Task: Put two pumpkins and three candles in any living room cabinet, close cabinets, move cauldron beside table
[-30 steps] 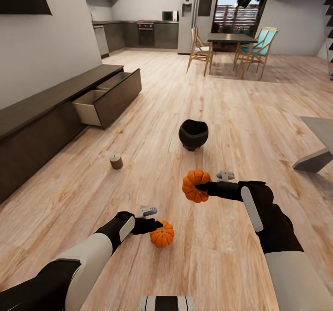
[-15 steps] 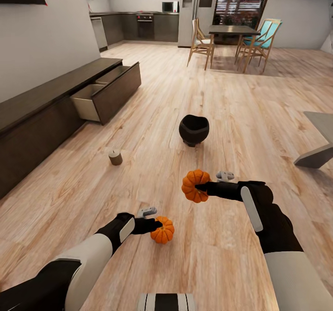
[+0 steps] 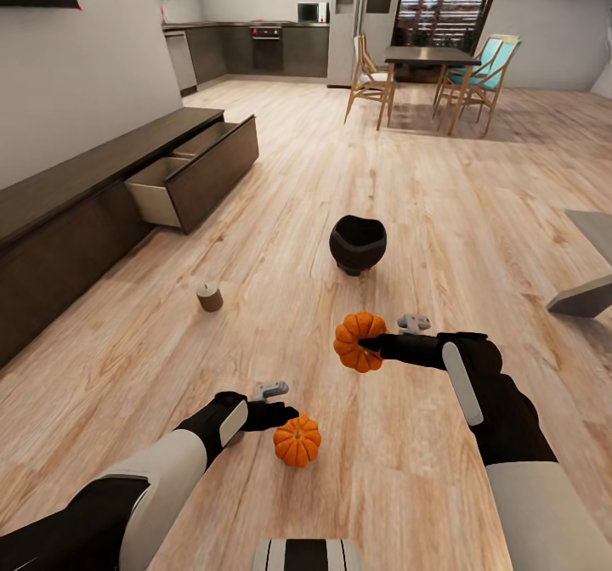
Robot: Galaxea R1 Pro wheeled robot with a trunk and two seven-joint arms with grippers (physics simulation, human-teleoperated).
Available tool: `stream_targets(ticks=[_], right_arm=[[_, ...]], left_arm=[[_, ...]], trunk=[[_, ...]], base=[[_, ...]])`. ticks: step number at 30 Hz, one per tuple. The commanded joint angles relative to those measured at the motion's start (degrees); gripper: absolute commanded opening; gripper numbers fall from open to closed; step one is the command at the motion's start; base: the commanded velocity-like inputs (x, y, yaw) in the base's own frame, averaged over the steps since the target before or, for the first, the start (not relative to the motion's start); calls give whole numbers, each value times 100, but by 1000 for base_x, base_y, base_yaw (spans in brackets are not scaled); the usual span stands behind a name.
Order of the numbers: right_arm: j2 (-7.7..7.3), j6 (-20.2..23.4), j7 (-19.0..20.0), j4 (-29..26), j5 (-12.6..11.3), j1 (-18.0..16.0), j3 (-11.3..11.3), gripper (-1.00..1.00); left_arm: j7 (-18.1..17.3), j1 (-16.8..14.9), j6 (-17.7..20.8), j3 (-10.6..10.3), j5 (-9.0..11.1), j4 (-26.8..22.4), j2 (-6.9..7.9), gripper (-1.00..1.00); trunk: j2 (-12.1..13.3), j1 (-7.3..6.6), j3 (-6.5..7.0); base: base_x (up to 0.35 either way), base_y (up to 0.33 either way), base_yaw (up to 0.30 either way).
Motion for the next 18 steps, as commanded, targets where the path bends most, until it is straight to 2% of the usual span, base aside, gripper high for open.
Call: stream_targets(ticks=[1, 6, 18], right_arm=[[-2, 22, 15, -3, 2, -3, 1, -100], [-2, 22, 15, -3, 2, -3, 1, -100], [22, 22, 15, -5, 2, -3, 1, -100]], left_arm=[[4, 0, 39, 5, 40, -9, 0, 100], [3, 0, 39, 5, 40, 5, -15, 100], [1, 0, 39, 5, 40, 9, -13, 100]], trunk=[[-2, -1, -4], [-2, -1, -4], [-18, 30, -270]], base=[[11, 0, 0], [3, 0, 0], [0, 0, 0]])
